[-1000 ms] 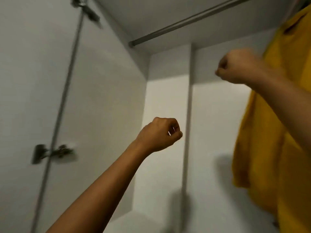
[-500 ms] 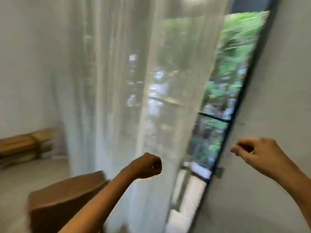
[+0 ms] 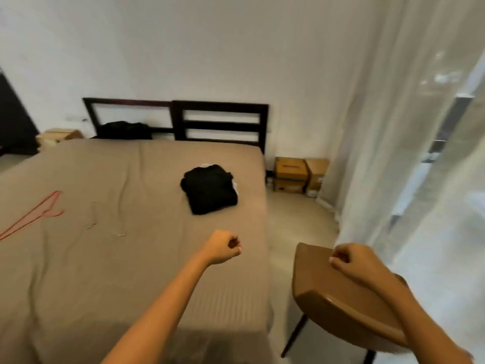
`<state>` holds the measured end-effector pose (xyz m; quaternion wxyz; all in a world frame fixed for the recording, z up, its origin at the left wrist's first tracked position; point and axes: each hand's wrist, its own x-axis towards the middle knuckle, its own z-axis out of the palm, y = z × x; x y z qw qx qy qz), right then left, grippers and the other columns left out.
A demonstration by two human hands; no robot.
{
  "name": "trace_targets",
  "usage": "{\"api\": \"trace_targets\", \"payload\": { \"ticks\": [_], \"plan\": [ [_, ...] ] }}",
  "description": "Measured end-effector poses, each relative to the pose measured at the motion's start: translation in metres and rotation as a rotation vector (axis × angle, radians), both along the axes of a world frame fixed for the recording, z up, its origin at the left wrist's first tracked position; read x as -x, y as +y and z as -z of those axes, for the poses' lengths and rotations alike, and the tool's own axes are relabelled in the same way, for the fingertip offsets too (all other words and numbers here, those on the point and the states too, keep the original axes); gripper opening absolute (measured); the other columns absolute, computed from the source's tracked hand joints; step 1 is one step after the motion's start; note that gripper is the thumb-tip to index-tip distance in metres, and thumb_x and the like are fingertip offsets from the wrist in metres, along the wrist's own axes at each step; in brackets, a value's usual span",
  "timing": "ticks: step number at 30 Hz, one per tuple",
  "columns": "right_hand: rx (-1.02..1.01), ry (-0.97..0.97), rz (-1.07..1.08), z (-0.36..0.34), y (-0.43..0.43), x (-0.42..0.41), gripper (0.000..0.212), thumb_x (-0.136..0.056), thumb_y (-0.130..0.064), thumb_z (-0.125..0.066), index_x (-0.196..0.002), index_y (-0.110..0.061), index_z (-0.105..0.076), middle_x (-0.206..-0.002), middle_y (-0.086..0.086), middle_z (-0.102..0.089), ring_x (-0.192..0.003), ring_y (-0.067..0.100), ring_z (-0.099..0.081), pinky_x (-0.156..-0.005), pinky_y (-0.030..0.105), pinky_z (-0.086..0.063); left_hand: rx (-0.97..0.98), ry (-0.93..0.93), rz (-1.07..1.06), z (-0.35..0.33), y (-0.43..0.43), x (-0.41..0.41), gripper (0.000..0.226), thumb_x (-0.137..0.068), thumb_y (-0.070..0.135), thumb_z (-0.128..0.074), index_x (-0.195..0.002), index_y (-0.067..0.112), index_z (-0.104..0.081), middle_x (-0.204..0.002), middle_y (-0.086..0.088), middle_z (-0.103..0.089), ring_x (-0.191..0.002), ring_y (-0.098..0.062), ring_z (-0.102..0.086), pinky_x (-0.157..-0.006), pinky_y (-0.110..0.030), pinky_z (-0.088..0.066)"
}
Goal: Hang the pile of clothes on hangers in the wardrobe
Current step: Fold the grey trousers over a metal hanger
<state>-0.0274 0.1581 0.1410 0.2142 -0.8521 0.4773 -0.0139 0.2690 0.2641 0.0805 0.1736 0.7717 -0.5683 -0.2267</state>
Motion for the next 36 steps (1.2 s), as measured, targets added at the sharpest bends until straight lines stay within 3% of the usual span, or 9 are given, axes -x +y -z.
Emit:
{"api": "trace_targets", "payload": {
  "ticks": [4, 7, 10, 14, 24, 28, 30, 34, 36],
  "plan": [
    [-0.115, 0.061, -0.174, 0.047, -0.045, -0.110, 0.011, -0.091, -0.026, -0.058, -0.096, -0.019, -0.063, -0.087, -0.002, -0.061, -0.077, 0.011, -0.056, -0.061, 0.015, -0.040, -0.025, 0.090, -0.196, 0.053, 0.012, -0.062, 0.010, -0.088, 0.017, -0.061, -0.091, 0.009, -0.066, -0.087, -0.003, -0.065, -0.084, -0.016, -0.063, -0.076, -0.025, -0.047],
    [-0.187, 0.064, -0.212, 0.077, -0.068, -0.184, 0.022, -0.090, -0.025, -0.059, -0.108, -0.013, -0.063, -0.090, 0.000, -0.060, -0.079, 0.014, -0.056, -0.067, 0.022, -0.040, -0.060, 0.165, -0.275, 0.084, 0.026, -0.098, 0.006, -0.088, 0.018, -0.062, -0.083, 0.020, -0.059, -0.081, 0.006, -0.060, -0.070, 0.002, -0.054, -0.066, -0.012, -0.042],
    [-0.259, 0.081, -0.216, 0.102, -0.082, -0.254, 0.028, -0.089, -0.022, -0.059, -0.115, -0.011, -0.059, -0.093, 0.001, -0.058, -0.084, 0.015, -0.054, -0.071, 0.024, -0.043, -0.111, 0.232, -0.341, 0.107, 0.035, -0.138, 0.012, -0.087, 0.020, -0.061, -0.078, 0.025, -0.056, -0.078, 0.010, -0.059, -0.070, 0.002, -0.053, -0.071, -0.019, -0.045],
    [-0.298, 0.137, -0.239, 0.135, -0.098, -0.342, 0.040, -0.089, -0.026, -0.060, -0.125, -0.011, -0.051, -0.120, 0.008, -0.056, -0.107, 0.021, -0.055, -0.084, 0.025, -0.042, -0.126, 0.281, -0.384, 0.131, 0.033, -0.200, 0.016, -0.086, 0.021, -0.062, -0.073, 0.028, -0.054, -0.075, 0.011, -0.058, -0.064, 0.004, -0.053, -0.063, -0.011, -0.039],
    [-0.349, 0.132, -0.033, 0.230, -0.153, -0.535, 0.063, -0.086, -0.035, -0.062, -0.135, -0.004, -0.037, -0.139, 0.017, -0.040, -0.122, 0.029, -0.047, -0.096, 0.030, -0.040, -0.165, 0.447, -0.291, 0.200, -0.022, -0.366, 0.016, -0.082, 0.012, -0.060, -0.073, 0.025, -0.057, -0.056, 0.025, -0.058, -0.055, 0.006, -0.051, -0.062, -0.012, -0.039],
    [-0.301, 0.006, 0.085, 0.269, -0.207, -0.623, 0.073, -0.085, -0.039, -0.064, -0.136, -0.001, -0.029, -0.138, 0.021, -0.033, -0.124, 0.037, -0.042, -0.100, 0.037, -0.038, -0.055, 0.535, -0.402, 0.235, -0.077, -0.417, 0.016, -0.076, 0.009, -0.066, -0.070, 0.024, -0.062, -0.053, 0.012, -0.061, -0.047, 0.003, -0.049, -0.056, -0.009, -0.038],
    [-0.227, -0.053, 0.129, 0.291, -0.231, -0.663, 0.081, -0.085, -0.044, -0.064, -0.140, 0.000, -0.023, -0.141, 0.022, -0.028, -0.127, 0.041, -0.036, -0.102, 0.043, -0.037, 0.051, 0.582, -0.509, 0.257, -0.107, -0.433, 0.007, -0.063, 0.022, -0.070, -0.065, 0.029, -0.067, -0.056, 0.009, -0.065, -0.045, 0.003, -0.049, -0.056, -0.009, -0.040],
    [-0.253, 0.018, 0.133, 0.337, -0.259, -0.721, 0.108, -0.080, -0.051, -0.066, -0.149, -0.008, 0.005, -0.154, 0.025, 0.009, -0.140, 0.048, 0.000, -0.111, 0.058, -0.015, 0.111, 0.613, -0.630, 0.298, -0.149, -0.451, 0.012, -0.076, 0.003, -0.067, -0.073, 0.014, -0.064, -0.056, 0.001, -0.061, -0.043, 0.001, -0.049, -0.053, -0.005, -0.040],
    [-0.283, 0.088, 0.139, 0.364, -0.269, -0.740, 0.111, -0.081, -0.046, -0.067, -0.148, -0.007, 0.012, -0.151, 0.027, 0.018, -0.139, 0.050, 0.009, -0.111, 0.062, -0.010, 0.087, 0.642, -0.565, 0.314, -0.166, -0.458, 0.011, -0.072, 0.029, -0.061, -0.081, 0.022, -0.060, -0.064, 0.007, -0.065, -0.056, 0.006, -0.057, -0.057, -0.005, -0.043]
  ]
}}
